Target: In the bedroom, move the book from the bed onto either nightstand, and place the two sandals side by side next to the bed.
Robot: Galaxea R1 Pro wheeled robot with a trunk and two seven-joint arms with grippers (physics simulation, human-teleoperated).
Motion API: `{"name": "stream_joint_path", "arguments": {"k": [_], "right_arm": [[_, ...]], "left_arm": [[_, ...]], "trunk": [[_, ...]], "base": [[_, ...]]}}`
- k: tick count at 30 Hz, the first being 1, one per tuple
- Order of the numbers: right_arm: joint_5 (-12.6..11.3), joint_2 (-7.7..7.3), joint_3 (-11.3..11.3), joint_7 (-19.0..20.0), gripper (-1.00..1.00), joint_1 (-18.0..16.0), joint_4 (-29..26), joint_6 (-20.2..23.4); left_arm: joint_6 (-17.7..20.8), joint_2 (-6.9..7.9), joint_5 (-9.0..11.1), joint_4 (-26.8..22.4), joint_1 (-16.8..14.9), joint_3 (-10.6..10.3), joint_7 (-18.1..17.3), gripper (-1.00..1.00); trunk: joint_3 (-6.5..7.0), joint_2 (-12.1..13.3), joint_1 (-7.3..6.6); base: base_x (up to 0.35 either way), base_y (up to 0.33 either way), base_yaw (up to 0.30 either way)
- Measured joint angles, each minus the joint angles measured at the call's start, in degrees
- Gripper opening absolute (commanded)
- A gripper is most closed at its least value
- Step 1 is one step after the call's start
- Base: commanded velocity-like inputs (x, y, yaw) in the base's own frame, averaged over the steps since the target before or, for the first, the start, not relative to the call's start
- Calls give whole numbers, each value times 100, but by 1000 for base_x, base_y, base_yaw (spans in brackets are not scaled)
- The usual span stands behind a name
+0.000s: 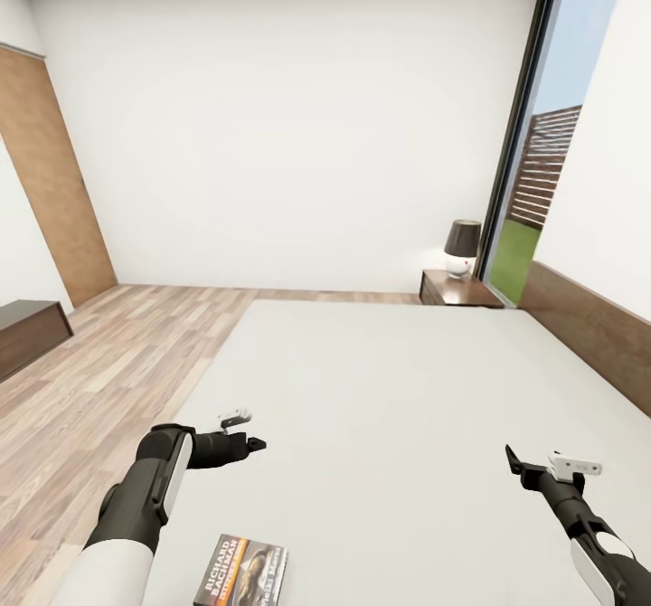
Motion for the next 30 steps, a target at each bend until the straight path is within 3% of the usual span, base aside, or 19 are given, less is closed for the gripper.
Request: {"name": "stream_joint_path", "arguments": {"k": [7, 25, 28, 30], "right_arm": [[3, 0, 0, 2, 100, 0, 1, 0], [0, 0, 0, -1, 100, 0, 6, 3], [0, 0, 0, -1, 100, 0, 4, 3], [0, 0, 0, -1, 100, 0, 1, 2]], "left_arm": [[0, -2, 0, 0, 0, 0, -3, 100], [19, 9, 2, 6, 0, 20, 16, 100], [30, 42, -3, 63, 0, 61, 24, 100], [33, 133, -8, 366, 0, 86, 65, 100]], "trunk": [[0, 0, 1], [0, 0, 3], [0, 0, 3], [0, 0, 3]], "base": [[208, 0, 0], [12, 0, 0], [0, 0, 0], [0, 0, 0]]}}
